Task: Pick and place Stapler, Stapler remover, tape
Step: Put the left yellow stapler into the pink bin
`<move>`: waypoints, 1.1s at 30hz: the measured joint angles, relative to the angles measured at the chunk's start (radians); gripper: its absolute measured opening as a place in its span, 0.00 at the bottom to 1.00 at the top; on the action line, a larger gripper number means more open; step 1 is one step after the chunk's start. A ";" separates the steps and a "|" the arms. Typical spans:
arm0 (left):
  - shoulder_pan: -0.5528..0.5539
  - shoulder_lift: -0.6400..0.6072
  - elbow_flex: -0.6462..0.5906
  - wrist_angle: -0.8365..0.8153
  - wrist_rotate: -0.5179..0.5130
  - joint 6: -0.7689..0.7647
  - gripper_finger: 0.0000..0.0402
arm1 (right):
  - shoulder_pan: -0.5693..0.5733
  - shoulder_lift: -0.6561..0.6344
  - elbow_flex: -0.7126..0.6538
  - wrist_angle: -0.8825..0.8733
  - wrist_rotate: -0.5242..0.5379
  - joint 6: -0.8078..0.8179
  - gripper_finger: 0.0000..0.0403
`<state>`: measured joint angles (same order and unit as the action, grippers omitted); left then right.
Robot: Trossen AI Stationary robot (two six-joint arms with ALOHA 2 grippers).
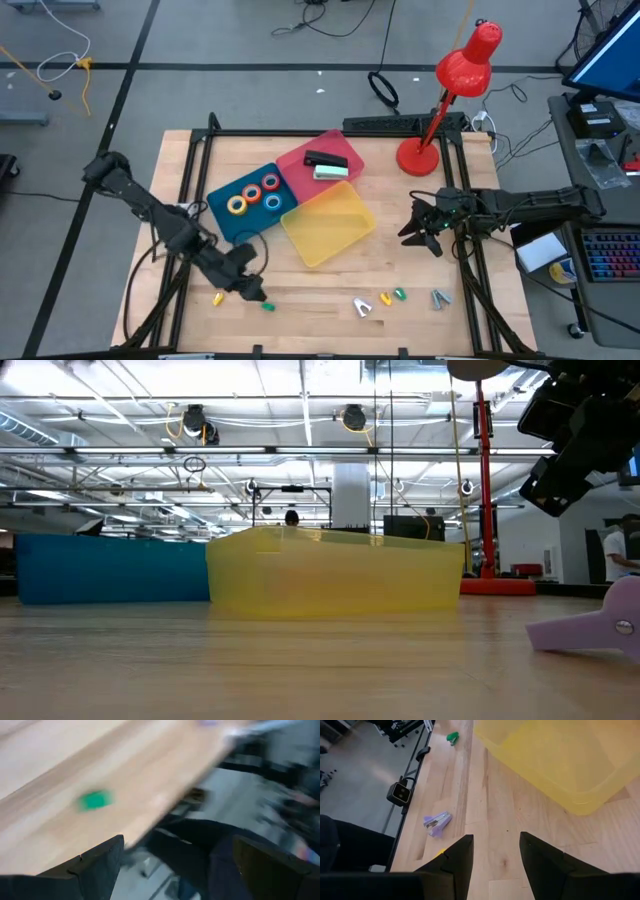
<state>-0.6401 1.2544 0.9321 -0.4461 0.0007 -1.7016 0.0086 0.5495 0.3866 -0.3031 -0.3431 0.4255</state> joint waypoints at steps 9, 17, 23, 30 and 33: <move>-0.172 0.034 -0.001 -0.306 -0.002 -0.362 0.91 | 0.000 0.000 0.000 0.000 0.000 0.004 0.37; -0.254 0.033 -0.001 -0.296 -0.135 -0.266 0.92 | 0.000 0.000 0.000 0.000 0.000 -0.019 0.38; -0.280 0.033 -0.001 -0.264 -0.127 -0.215 0.92 | 0.000 0.000 0.000 -0.001 0.000 -0.019 0.38; -0.286 0.033 -0.001 -0.180 -0.133 -0.180 0.92 | 0.000 0.000 0.000 -0.001 0.000 -0.019 0.38; -0.284 0.033 -0.001 -0.189 -0.132 -0.179 0.92 | 0.000 0.000 0.000 -0.001 0.000 -0.019 0.38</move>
<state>-0.9246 1.2877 0.9314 -0.6346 -0.1312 -1.8809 0.0086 0.5495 0.3866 -0.3038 -0.3428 0.4068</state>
